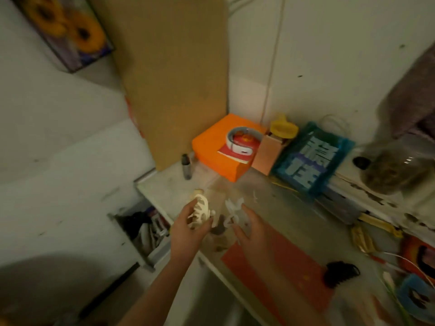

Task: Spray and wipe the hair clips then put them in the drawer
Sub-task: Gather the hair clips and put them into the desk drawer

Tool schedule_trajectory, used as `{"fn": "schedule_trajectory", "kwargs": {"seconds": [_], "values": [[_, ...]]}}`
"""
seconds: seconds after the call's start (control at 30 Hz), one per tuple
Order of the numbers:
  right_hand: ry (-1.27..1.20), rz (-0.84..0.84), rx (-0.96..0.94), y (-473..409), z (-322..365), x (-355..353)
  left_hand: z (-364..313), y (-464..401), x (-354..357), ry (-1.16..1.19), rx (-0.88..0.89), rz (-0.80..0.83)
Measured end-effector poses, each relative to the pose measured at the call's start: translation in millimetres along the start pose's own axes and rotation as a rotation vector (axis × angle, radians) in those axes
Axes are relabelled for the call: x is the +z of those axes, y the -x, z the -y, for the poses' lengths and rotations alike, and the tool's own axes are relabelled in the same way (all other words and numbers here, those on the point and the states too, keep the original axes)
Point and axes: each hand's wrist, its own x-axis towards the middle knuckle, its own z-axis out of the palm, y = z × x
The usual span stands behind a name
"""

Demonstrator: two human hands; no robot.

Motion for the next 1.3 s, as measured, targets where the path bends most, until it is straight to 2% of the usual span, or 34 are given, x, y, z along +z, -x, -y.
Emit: {"fn": "schedule_trajectory", "kwargs": {"seconds": [0.3, 0.53, 0.83, 1.0, 1.3], "values": [[0.035, 0.137, 0.005, 6.7, 64.5, 132.4, 76.8, -28.9, -149.0, -0.077, -0.144, -0.116], [0.094, 0.261, 0.044, 3.3, 84.2, 207.1, 136.6, -33.8, -215.1, -0.024, -0.283, -0.160], [0.178, 0.370, 0.080, -29.4, 53.3, 284.6, 203.9, -52.5, -215.9, -0.021, -0.427, -0.226], [0.186, 0.421, 0.116, -48.4, 12.7, 339.1, 234.7, -74.6, -196.8, 0.052, -0.431, -0.300], [0.068, 0.313, 0.183, -72.2, -37.3, 394.9, 275.1, -83.9, -180.0, 0.144, -0.417, -0.355]]}}
